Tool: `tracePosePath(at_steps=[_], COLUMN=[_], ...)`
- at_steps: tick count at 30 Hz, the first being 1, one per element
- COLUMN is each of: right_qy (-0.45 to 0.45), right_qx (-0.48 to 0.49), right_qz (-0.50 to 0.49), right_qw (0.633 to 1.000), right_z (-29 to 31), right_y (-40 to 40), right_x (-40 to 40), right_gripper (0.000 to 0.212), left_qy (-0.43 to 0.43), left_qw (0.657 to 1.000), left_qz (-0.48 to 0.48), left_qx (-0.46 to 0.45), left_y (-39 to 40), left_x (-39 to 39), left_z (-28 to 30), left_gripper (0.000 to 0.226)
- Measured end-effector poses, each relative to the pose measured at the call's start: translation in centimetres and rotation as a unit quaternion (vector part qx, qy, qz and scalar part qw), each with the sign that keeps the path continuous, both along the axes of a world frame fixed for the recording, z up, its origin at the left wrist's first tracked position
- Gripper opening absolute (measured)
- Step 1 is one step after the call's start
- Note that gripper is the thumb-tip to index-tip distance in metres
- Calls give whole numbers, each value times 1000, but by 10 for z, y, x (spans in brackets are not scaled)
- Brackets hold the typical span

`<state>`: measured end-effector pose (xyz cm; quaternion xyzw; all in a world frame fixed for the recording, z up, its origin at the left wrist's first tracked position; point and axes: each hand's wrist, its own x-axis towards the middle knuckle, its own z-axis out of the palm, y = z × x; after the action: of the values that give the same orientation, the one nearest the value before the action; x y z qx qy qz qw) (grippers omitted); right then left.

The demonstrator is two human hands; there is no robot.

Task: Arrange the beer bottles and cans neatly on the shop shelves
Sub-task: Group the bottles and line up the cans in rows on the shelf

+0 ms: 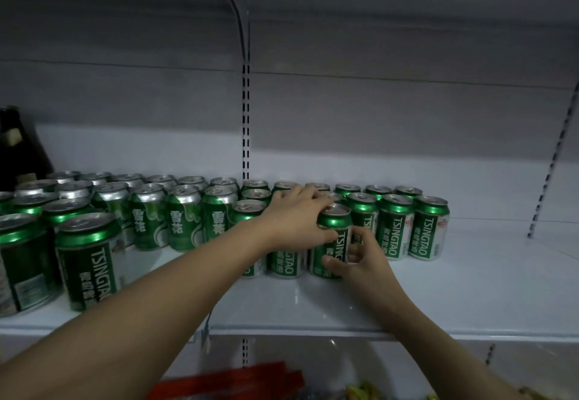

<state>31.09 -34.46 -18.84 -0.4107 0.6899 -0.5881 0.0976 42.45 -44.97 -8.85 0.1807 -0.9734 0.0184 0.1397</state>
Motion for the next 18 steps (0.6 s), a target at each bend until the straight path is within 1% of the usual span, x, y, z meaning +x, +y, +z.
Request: tracePosePath(at_steps=[2,6,8,12,14,15,16,18], right_qy=[6,28,32,34,31,35,45,77], right_qx=[12,23,28,39,27,6,-24,-93], right_qz=[1,-4,-8,-5,-14,-34,-63,-114], right_qw=[1000,999,999,999,999,999,997,986], right_z=[-3,-5,-6,-7,-3,0,4,12], right_y=[-1,-2,-3,-1,1,3,6,14], right_x=[-2,-4,-4,-2,3,5,8,14], right_gripper=[67,65,66,70,69,65,56,30], left_qy=[1,13,18,38,45,49,53,65], left_qw=[999,997,995,994,995,996,996,996], left_qz=[4,5,5,3,-7,-11,-12,-5], left_qx=[-42,-76,-94,-100,-90,-79,-69,-68], left_y=[-3,-7,-8,-7,-5,-4,-3,-5], left_x=[-2,-8,-9,-8,-5,-3,1,11], left_z=[-7,-16,-19,-20,-16,-13,-10,-2], left_gripper=[71,82,81,78,75,74,72,69])
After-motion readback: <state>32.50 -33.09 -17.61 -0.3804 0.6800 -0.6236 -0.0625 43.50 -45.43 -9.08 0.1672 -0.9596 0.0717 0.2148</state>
